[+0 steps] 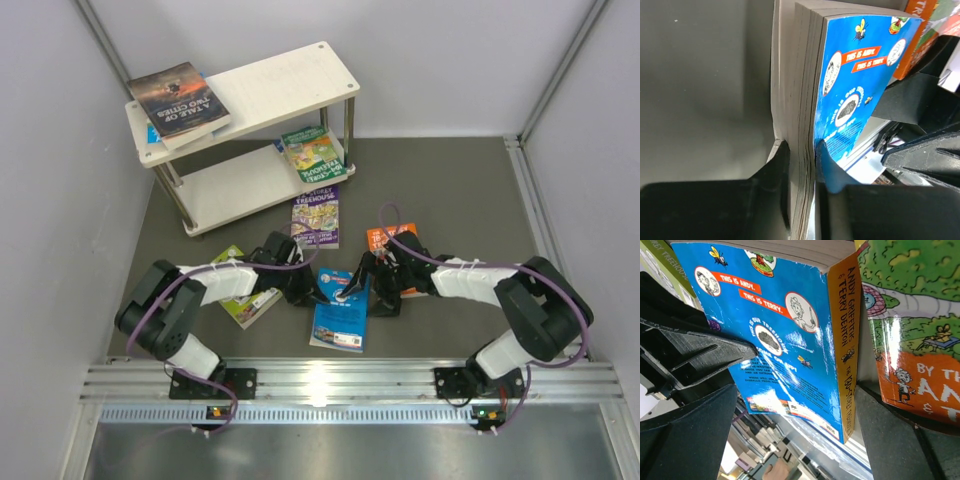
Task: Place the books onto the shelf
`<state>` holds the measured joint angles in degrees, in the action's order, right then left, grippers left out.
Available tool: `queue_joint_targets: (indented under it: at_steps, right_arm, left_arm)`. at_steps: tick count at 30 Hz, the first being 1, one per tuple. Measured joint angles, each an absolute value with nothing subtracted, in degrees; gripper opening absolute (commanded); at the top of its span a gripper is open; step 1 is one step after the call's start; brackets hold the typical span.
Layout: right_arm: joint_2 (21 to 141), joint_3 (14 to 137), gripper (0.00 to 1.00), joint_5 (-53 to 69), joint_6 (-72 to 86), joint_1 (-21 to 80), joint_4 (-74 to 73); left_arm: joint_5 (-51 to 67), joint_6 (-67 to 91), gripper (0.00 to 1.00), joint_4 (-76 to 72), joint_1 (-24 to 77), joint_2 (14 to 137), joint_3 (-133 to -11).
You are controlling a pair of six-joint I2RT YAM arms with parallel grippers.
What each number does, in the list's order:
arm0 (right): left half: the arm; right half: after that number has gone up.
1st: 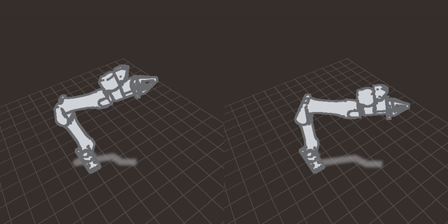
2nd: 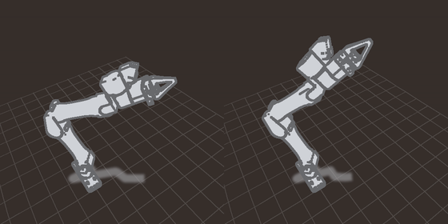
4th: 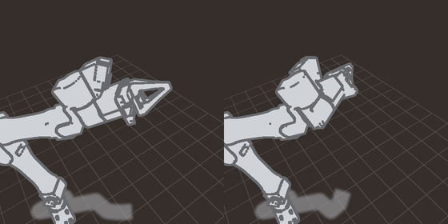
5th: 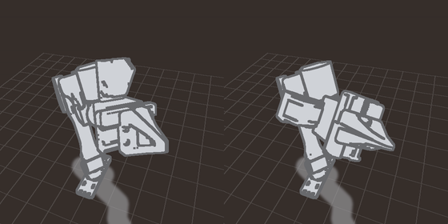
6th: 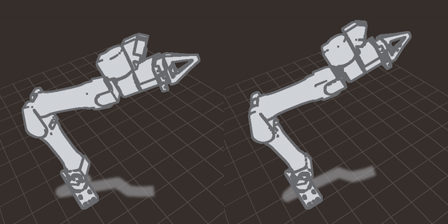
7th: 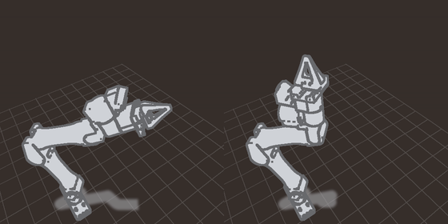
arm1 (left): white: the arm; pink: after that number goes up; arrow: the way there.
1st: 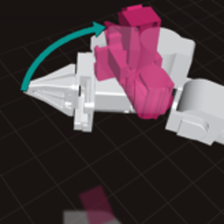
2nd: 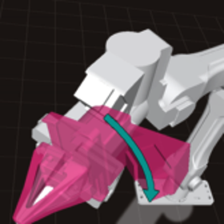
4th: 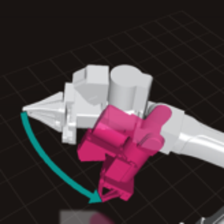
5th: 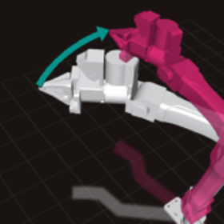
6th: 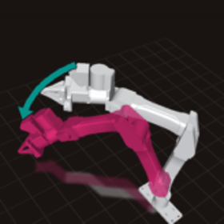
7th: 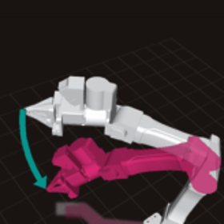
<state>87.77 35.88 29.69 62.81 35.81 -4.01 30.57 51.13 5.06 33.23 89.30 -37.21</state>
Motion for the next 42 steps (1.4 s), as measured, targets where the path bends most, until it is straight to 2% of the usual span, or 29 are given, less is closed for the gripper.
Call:
queue_joint_targets:
  at_steps: [9, 19, 25, 27, 30, 31, 33, 34, 36, 37, 38, 39, 40, 41, 42]
  right_arm:
    - [86.0, 35.7, 1.0, 29.0, 60.2, 35.9, -5.4]
    - [80.6, 34.8, 1.0, 23.3, 55.8, 35.7, -10.7]
    - [79.8, 31.1, 0.99, 27.1, 61.2, 35.6, -1.8]
    - [79.8, 30.3, 0.96, 28.5, 63.9, 35.9, 2.0]
    - [79.8, 30.4, 0.72, 30.5, 68.3, 36.7, 9.1]
    - [79.8, 30.5, 0.54, 30.8, 69.3, 37.0, 10.9]
    - [79.4, 30.6, 0.41, 31.0, 70.9, 37.2, 12.0]
    - [79.1, 30.6, 0.31, 31.2, 71.2, 37.3, 12.0]
    - [78.1, 31.0, 0.22, 31.3, 72.0, 37.4, 11.6]
    - [77.5, 31.4, 0.14, 31.4, 72.1, 37.4, 11.2]
    - [76.7, 32.1, 0.11, 31.2, 71.8, 37.4, 10.1]
    - [76.0, 32.7, 0.08, 31.0, 71.7, 37.4, 9.1]
    - [75.3, 33.3, 0.07, 30.8, 71.6, 37.4, 7.8]
    - [74.5, 34.3, 0.06, 30.5, 71.7, 37.3, 6.8]
    - [74.0, 35.5, 0.05, 30.5, 71.6, 37.3, 5.8]
  left_arm:
    - [31.1, 54.7, 0.0, -0.4, 32.7, 85.4, -32.6]
    - [35.7, 60.4, 0.0, -4.3, 24.4, 77.1, -28.9]
    - [37.5, 66.1, 0.0, -11.2, 24.4, 76.8, -24.8]
    - [38.0, 67.3, 0.0, -12.4, 24.4, 76.8, -24.3]
    - [38.3, 69.2, 0.0, -14.7, 24.4, 76.8, -24.0]
    - [38.3, 69.6, 0.0, -15.5, 24.4, 76.7, -23.9]
    - [38.3, 70.7, 0.0, -16.8, 24.2, 76.7, -23.9]
    - [38.4, 71.1, 0.0, -17.4, 24.0, 76.6, -23.9]
    - [38.3, 71.7, 0.0, -18.0, 24.0, 76.2, -23.9]
    - [38.4, 72.0, 0.1, -17.9, 24.0, 76.1, -24.0]
    - [38.5, 72.0, 0.32, -17.9, 23.9, 76.1, -24.2]
    - [38.8, 71.8, 0.66, -17.8, 23.9, 76.0, -24.6]
    - [38.7, 71.3, 0.79, -17.3, 23.9, 75.7, -25.3]
    - [38.5, 70.7, 0.98, -16.4, 23.8, 75.4, -25.9]
    - [38.5, 69.7, 0.99, -15.3, 24.0, 75.1, -26.5]
